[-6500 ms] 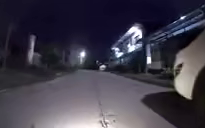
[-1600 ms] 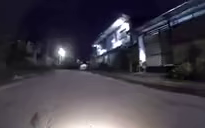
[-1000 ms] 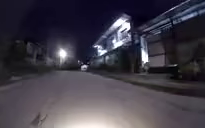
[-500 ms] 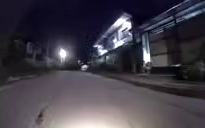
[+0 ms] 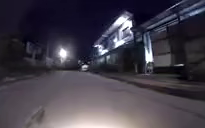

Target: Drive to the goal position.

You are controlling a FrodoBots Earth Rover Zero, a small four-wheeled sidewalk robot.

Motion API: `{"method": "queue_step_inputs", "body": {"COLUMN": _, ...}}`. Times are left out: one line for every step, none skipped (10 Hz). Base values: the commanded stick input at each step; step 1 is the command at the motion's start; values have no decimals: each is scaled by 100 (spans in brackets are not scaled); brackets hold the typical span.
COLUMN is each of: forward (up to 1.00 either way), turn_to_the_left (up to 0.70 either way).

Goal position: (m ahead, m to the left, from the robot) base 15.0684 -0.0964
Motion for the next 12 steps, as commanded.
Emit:
{"method": "queue_step_inputs", "body": {"forward": 50, "turn_to_the_left": 0}}
{"method": "queue_step_inputs", "body": {"forward": 50, "turn_to_the_left": 0}}
{"method": "queue_step_inputs", "body": {"forward": 50, "turn_to_the_left": 0}}
{"method": "queue_step_inputs", "body": {"forward": 50, "turn_to_the_left": 0}}
{"method": "queue_step_inputs", "body": {"forward": 50, "turn_to_the_left": 0}}
{"method": "queue_step_inputs", "body": {"forward": 50, "turn_to_the_left": 0}}
{"method": "queue_step_inputs", "body": {"forward": 50, "turn_to_the_left": 0}}
{"method": "queue_step_inputs", "body": {"forward": 50, "turn_to_the_left": 0}}
{"method": "queue_step_inputs", "body": {"forward": 50, "turn_to_the_left": 0}}
{"method": "queue_step_inputs", "body": {"forward": 50, "turn_to_the_left": 0}}
{"method": "queue_step_inputs", "body": {"forward": 50, "turn_to_the_left": 0}}
{"method": "queue_step_inputs", "body": {"forward": 50, "turn_to_the_left": 0}}
